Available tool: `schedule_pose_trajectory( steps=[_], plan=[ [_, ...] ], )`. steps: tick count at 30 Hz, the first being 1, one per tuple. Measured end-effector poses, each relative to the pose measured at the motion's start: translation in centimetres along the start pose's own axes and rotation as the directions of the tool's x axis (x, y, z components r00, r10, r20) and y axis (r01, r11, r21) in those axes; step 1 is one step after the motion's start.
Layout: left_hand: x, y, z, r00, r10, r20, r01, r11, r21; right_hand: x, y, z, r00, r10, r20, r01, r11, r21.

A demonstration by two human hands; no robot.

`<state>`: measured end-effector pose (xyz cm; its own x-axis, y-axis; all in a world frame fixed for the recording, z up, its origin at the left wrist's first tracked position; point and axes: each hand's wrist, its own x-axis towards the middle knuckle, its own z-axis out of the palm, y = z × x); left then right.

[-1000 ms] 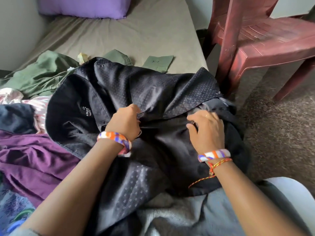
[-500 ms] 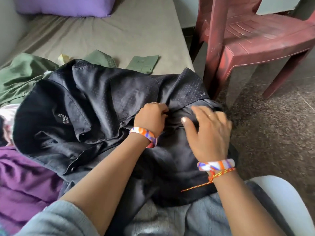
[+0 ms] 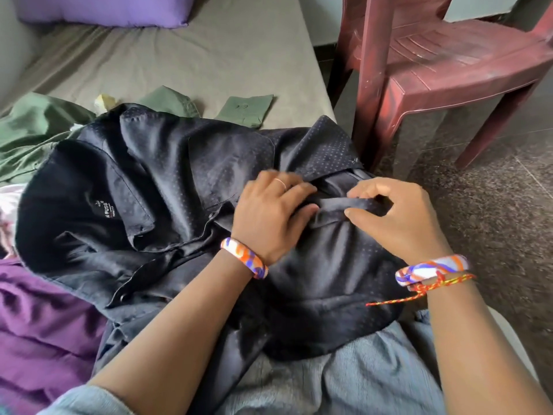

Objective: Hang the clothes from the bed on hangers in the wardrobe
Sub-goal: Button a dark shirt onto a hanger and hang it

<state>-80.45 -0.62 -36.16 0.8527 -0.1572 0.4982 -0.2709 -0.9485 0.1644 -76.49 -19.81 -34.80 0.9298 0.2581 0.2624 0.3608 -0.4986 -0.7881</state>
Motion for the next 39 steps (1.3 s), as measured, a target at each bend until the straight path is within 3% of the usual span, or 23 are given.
schedule_pose_trajectory(
  steps=[2,5,7,10,14,16,18,21,23,30,32,35,37,39],
  plan=[
    [-0.2,0.5,0.1,0.993,0.048,0.105,-0.047,0.999,-0.018,0.0,-0.4,0.4,0.999,0.042,0.012,-0.043,0.979,0.198],
    [-0.8,0.3,-0.3,0.995,0.071,0.064,-0.066,0.995,-0.079,0.1,-0.5,0.2,0.976,0.007,0.216,-0.052,0.977,0.206],
    [-1.1,0.1,-0.9,0.997,0.074,0.005,-0.073,0.992,-0.104,0.2,-0.1,-0.4,0.906,0.069,0.417,-0.134,0.982,0.13],
    [-1.8,0.4,-1.4,0.997,0.078,0.018,-0.075,0.991,-0.107,0.2,1.3,-1.4,0.736,0.306,0.604,-0.341,0.938,-0.06],
    [-1.9,0.6,-1.6,0.999,0.034,0.021,-0.032,0.995,-0.094,-0.1,2.8,-2.8,0.639,0.331,0.694,-0.208,0.943,-0.259],
    [-1.9,0.8,-1.6,0.999,0.024,0.036,-0.021,0.996,-0.089,-0.3,3.0,-3.7,0.646,0.378,0.663,-0.159,0.917,-0.367],
    [-2.0,0.9,-1.7,0.998,0.024,0.059,-0.019,0.996,-0.091,-0.3,3.0,-4.5,0.731,0.392,0.558,-0.163,0.895,-0.415],
    [-2.0,0.9,-1.7,0.993,0.039,0.108,-0.027,0.994,-0.105,-0.5,2.7,-4.8,0.905,0.284,0.316,-0.206,0.944,-0.26],
    [-2.0,1.0,-1.7,0.99,0.062,0.129,-0.048,0.992,-0.115,-0.6,2.6,-4.7,0.963,0.237,0.127,-0.214,0.962,-0.168],
    [-1.6,1.9,-1.4,0.985,0.145,0.095,-0.129,0.979,-0.156,0.0,2.6,-3.5,0.931,0.205,-0.302,-0.208,0.978,0.025],
    [-1.6,1.8,-1.1,0.975,0.151,0.163,-0.13,0.982,-0.134,0.0,2.4,-3.0,0.93,0.153,-0.334,-0.187,0.98,-0.069],
    [-1.6,1.8,-0.8,0.96,0.097,0.261,-0.087,0.995,-0.05,0.0,2.5,-2.4,0.975,0.031,-0.221,-0.1,0.947,-0.307],
    [-1.7,1.9,-0.6,0.959,0.053,0.279,-0.044,0.998,-0.038,-0.1,2.4,-2.2,0.991,0.049,-0.121,-0.088,0.936,-0.342],
    [-1.7,1.8,-0.5,0.966,0.031,0.257,-0.016,0.998,-0.06,-0.3,1.8,-2.2,0.988,0.152,0.001,-0.146,0.951,-0.271]
  ],
)
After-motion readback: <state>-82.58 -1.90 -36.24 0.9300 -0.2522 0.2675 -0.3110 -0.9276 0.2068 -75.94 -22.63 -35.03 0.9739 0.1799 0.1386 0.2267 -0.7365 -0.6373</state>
